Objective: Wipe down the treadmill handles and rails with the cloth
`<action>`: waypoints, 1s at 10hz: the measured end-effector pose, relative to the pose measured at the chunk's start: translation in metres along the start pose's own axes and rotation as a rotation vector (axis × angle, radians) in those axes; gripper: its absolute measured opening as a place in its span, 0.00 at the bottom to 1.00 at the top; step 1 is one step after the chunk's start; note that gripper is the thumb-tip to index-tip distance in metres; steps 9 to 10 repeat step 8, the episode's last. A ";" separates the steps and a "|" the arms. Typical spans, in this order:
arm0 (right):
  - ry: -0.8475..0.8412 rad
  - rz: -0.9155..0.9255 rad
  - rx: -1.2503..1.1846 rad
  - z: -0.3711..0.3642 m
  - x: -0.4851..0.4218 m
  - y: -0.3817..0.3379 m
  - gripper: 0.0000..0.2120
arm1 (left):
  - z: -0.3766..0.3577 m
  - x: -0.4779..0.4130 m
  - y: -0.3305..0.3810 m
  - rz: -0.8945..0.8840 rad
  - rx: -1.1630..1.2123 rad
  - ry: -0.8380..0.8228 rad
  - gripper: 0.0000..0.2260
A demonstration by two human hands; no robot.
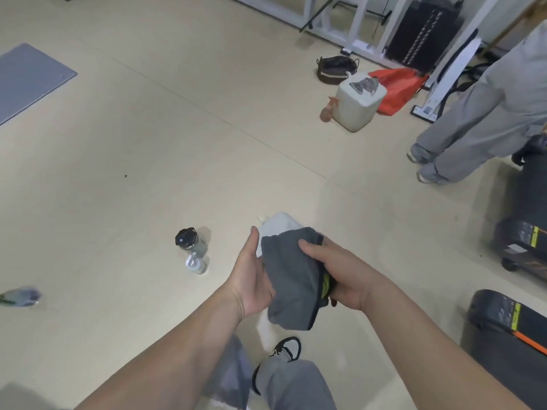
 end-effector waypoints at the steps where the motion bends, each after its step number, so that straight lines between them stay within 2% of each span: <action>1: 0.198 0.078 0.129 0.046 -0.060 0.001 0.11 | 0.013 -0.055 0.016 0.009 -0.104 -0.051 0.34; 2: 0.408 0.171 0.265 0.087 -0.131 0.009 0.06 | 0.048 -0.129 0.031 -0.022 -0.291 0.001 0.20; 3: 0.521 0.173 0.177 0.130 -0.217 0.050 0.11 | 0.101 -0.204 0.043 -0.056 -0.398 0.024 0.17; 5: 0.631 0.189 -0.076 0.212 -0.362 0.152 0.09 | 0.196 -0.350 0.036 -0.035 -0.515 -0.019 0.18; 6: 0.732 0.315 -0.177 0.252 -0.390 0.169 0.08 | 0.207 -0.413 0.027 -0.014 -0.540 -0.143 0.19; 7: 0.759 0.423 -0.175 0.274 -0.412 0.177 0.08 | 0.214 -0.455 0.032 0.005 -0.603 -0.243 0.17; 8: 0.801 0.327 0.028 0.279 -0.445 0.203 0.09 | 0.253 -0.481 0.040 -0.020 -0.979 -0.032 0.26; 10: 0.801 0.327 0.028 0.279 -0.445 0.203 0.09 | 0.253 -0.481 0.040 -0.020 -0.979 -0.032 0.26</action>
Point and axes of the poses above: each hand's wrist, its own x-axis away from the middle knuckle, its own z-axis out of the back of the hand, y = z × x, the point moved 9 cm from there along -x, towards the middle knuckle, and after that the axes turned 3 degrees about -y, right-handed, at the moved point
